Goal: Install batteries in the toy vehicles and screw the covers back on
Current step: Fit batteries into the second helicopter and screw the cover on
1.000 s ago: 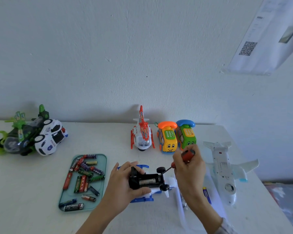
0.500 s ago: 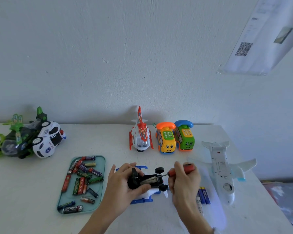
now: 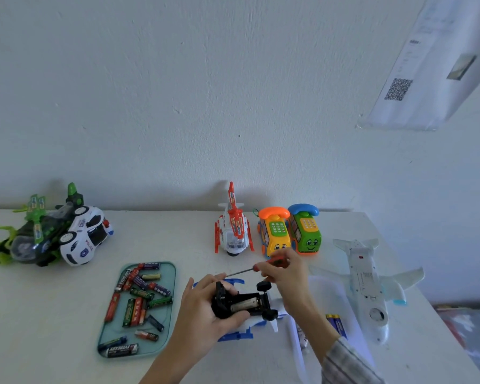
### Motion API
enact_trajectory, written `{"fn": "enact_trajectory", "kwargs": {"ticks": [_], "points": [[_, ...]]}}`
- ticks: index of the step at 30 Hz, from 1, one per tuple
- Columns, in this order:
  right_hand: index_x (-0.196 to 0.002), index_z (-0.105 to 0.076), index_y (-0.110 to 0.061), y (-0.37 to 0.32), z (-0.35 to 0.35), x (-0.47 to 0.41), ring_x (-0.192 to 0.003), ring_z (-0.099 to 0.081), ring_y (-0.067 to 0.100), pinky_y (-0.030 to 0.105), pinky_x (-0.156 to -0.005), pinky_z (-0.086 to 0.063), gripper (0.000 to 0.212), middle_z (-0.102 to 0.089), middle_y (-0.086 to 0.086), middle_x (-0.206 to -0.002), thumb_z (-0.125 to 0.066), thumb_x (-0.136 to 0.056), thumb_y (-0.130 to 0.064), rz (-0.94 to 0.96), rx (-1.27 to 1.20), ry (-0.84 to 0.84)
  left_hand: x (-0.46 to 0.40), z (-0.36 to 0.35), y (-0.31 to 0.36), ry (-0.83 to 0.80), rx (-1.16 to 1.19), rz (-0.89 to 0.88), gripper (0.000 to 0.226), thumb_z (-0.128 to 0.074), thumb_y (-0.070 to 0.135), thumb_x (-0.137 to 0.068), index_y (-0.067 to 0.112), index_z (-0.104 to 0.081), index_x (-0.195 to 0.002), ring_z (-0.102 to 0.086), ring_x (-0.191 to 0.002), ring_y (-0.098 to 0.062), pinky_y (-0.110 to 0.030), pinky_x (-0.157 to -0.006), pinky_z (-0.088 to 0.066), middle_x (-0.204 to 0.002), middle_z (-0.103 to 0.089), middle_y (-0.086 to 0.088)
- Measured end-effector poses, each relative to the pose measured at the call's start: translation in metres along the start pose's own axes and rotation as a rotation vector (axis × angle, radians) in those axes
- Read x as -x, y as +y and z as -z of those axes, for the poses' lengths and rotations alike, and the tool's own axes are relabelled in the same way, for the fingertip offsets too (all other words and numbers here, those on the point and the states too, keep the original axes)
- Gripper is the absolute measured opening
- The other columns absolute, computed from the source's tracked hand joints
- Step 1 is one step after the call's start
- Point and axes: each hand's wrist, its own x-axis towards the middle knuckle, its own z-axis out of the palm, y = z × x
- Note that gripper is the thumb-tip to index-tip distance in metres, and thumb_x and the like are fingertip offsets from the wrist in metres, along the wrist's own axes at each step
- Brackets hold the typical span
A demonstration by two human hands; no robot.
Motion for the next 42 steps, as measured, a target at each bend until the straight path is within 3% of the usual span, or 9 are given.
{"fn": "enact_trajectory", "kwargs": {"ticks": [5,9,14,18,21,29,36,39,42], "points": [[-0.086,-0.055,-0.006,0.003,-0.006,-0.014,-0.072,-0.065,0.027,0.045,-0.079,-0.055,0.022,-0.065,0.023,-0.089,-0.069,-0.075,0.007,-0.096,0.199,-0.193,-0.001,0.004,0.004,-0.014,-0.012,0.004,0.047,-0.07,0.067,-0.049,0.045,-0.059,-0.089,-0.038,-0.112,0.022,-0.053,-0.107,-0.029,-0.113,-0.051,0.033],[-0.091,-0.061,-0.015,0.004,-0.001,-0.012,-0.08,-0.065,0.02,0.04,-0.082,-0.055,0.004,-0.067,0.008,-0.092,-0.061,-0.09,-0.011,-0.033,0.331,-0.238,0.001,0.006,0.009,-0.003,-0.01,0.01,0.054,-0.07,0.065,-0.049,0.041,-0.06,-0.096,-0.044,-0.106,0.014,-0.049,-0.1,-0.037,-0.097,-0.06,0.026],[-0.097,-0.066,-0.023,0.002,0.014,0.029,-0.116,-0.038,0.005,0.019,-0.089,-0.03,0.01,-0.042,-0.009,-0.126,-0.057,-0.094,-0.021,0.314,0.58,-0.014,0.0,0.006,0.006,-0.041,0.023,0.037,0.064,-0.074,0.061,-0.048,0.05,-0.05,-0.106,-0.054,-0.101,0.002,-0.04,-0.095,-0.044,-0.113,-0.051,0.033],[-0.092,-0.073,-0.029,0.02,0.01,0.066,-0.129,-0.027,0.013,0.033,-0.104,-0.033,0.019,-0.041,-0.007,-0.134,-0.054,-0.093,-0.031,0.505,0.894,0.045,0.001,0.005,0.003,-0.065,0.045,0.041,0.064,-0.078,0.057,-0.047,0.052,-0.052,-0.105,-0.057,-0.099,0.001,-0.021,-0.084,-0.048,-0.107,-0.056,0.026],[-0.08,-0.072,-0.032,0.034,0.002,0.073,-0.121,-0.037,0.021,0.047,-0.091,-0.046,0.028,-0.056,0.003,-0.125,-0.046,-0.087,-0.038,0.585,0.961,0.155,0.002,0.005,0.004,-0.059,0.042,0.026,0.055,-0.077,0.056,-0.045,0.046,-0.059,-0.096,-0.058,-0.096,0.003,-0.015,-0.079,-0.046,-0.106,-0.056,0.027],[-0.09,-0.066,-0.031,0.024,-0.005,0.075,-0.118,-0.033,0.006,0.029,-0.097,-0.023,0.011,-0.047,-0.014,-0.122,-0.06,-0.086,-0.039,0.485,0.771,0.029,0.007,0.009,0.006,-0.092,0.13,0.071,0.062,-0.079,0.054,-0.043,0.042,-0.06,-0.101,-0.06,-0.095,0.003,-0.011,-0.08,-0.046,-0.101,-0.061,0.027],[-0.077,-0.061,-0.025,-0.01,0.042,0.054,-0.092,-0.057,0.013,0.026,-0.075,-0.043,0.011,-0.059,-0.009,-0.092,-0.068,-0.085,-0.025,0.235,0.359,0.163,0.015,0.014,-0.003,0.017,0.26,0.109,0.064,-0.098,0.026,-0.036,0.039,-0.068,-0.092,-0.066,-0.092,-0.008,-0.01,-0.075,-0.048,-0.094,-0.07,0.012],[-0.078,-0.06,-0.026,0.01,0.064,0.039,-0.09,-0.058,0.015,0.04,-0.088,-0.044,0.014,-0.061,-0.006,-0.094,-0.063,-0.087,-0.036,0.052,0.588,0.221,0.015,0.021,-0.002,0.061,0.29,0.118,0.063,-0.096,0.035,-0.029,0.034,-0.071,-0.086,-0.067,-0.087,-0.007,-0.008,-0.072,-0.048,-0.09,-0.072,0.009],[-0.083,-0.06,-0.026,0.029,0.071,0.035,-0.094,-0.053,0.015,0.035,-0.09,-0.032,0.016,-0.059,-0.006,-0.104,-0.056,-0.089,-0.04,-0.058,0.897,0.25,0.015,0.035,0.004,0.12,0.305,0.113,0.057,-0.088,0.042,-0.029,0.029,-0.071,-0.082,-0.068,-0.083,-0.007,-0.008,-0.069,-0.049,-0.087,-0.073,0.01]]}}
